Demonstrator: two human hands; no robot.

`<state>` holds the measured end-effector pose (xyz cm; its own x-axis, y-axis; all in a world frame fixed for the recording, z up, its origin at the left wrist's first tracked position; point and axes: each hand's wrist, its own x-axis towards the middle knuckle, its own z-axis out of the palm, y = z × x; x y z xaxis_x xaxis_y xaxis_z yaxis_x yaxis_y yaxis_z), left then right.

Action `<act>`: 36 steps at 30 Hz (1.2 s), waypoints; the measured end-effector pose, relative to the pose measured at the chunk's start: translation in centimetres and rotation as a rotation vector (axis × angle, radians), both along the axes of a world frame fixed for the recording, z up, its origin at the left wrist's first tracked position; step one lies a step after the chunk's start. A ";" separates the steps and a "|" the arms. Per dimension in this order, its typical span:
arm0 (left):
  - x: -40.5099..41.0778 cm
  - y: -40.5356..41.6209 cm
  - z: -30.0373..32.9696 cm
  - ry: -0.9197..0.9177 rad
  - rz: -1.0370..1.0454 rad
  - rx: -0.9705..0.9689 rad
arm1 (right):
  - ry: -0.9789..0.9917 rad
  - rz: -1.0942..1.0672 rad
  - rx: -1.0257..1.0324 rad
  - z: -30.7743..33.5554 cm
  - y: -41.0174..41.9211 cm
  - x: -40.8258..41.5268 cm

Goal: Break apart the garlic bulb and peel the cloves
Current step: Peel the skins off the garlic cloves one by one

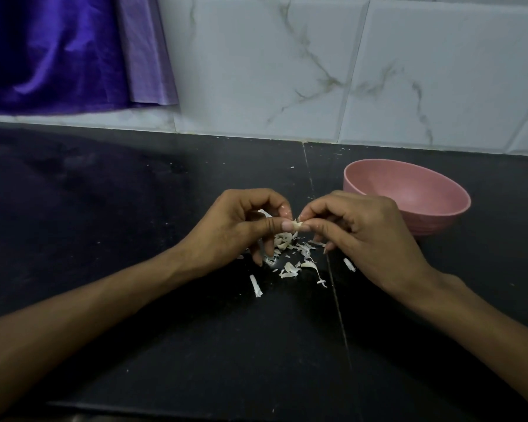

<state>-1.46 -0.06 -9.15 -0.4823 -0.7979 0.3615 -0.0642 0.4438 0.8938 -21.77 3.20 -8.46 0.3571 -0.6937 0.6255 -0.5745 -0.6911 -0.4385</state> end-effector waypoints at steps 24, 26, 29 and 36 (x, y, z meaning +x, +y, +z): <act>0.0 0.4 0.3 0.060 0.049 -0.046 | -0.209 -0.060 0.202 0.3 0.1 0.3; 0.1 0.5 0.3 0.039 0.033 -0.036 | -0.239 -0.067 0.222 0.4 0.2 0.2; -0.1 0.7 0.2 -0.033 0.045 -0.075 | -0.230 -0.063 0.220 0.6 0.3 0.4; -0.1 0.7 0.0 -0.075 0.159 -0.127 | -0.162 -0.030 0.185 0.5 0.3 0.4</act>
